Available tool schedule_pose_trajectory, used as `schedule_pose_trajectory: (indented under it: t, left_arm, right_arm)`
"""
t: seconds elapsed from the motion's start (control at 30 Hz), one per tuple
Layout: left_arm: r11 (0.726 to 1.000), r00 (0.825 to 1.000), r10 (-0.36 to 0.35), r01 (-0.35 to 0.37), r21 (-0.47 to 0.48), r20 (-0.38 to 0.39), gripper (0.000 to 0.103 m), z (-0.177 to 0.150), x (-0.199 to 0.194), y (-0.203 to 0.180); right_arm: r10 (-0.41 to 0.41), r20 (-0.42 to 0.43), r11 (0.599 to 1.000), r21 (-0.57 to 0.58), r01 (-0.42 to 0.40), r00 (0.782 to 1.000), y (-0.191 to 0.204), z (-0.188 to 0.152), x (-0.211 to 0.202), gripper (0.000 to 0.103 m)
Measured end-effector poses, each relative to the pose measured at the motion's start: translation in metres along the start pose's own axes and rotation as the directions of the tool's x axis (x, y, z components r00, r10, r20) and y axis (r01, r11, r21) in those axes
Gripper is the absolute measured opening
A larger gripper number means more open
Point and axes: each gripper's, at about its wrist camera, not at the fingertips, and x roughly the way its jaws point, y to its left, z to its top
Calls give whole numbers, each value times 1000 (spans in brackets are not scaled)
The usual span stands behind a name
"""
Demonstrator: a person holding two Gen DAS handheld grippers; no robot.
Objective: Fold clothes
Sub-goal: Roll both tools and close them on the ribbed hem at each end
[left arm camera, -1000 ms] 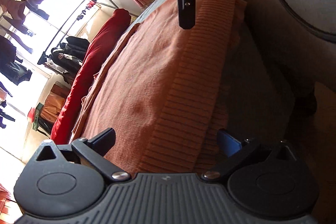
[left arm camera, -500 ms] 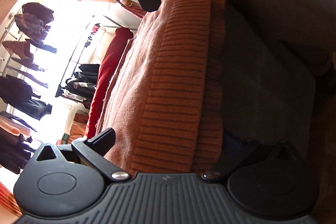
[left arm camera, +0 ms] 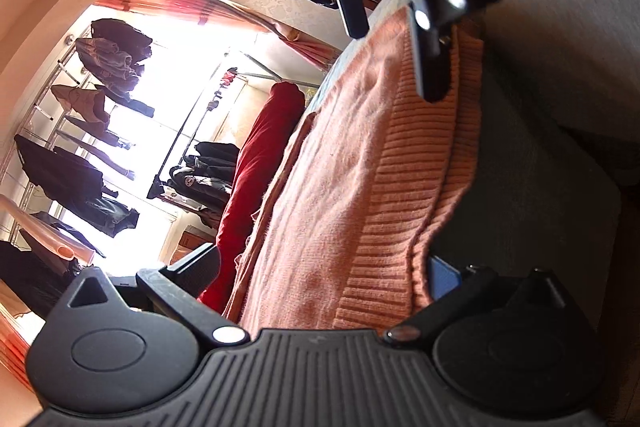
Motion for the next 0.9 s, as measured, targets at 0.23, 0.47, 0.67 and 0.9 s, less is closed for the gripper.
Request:
schedule_pose_trajectory:
  t: [0.23,0.47,0.67,0.9]
  left_arm:
    - [997,1000,10,-10,-70,-1,103,3,-4,23]
    - [997,1000,-16,16,-75,4,103,-1,-8,24]
    - [998,999,-27,28,-65,17,103,-1,4,9]
    - [984,988,153,-152,-88,4,103,3,23,13]
  right_arm:
    - [-81,46,969,-230,90,996,63,0,35,103]
    - [-396,186,856,-280,435,899,79,2,57,103]
    - [-448,291,836,-199,512,845,62,17,28,103]
    - [-435,283,849,-186,494,855,52,20,29,103]
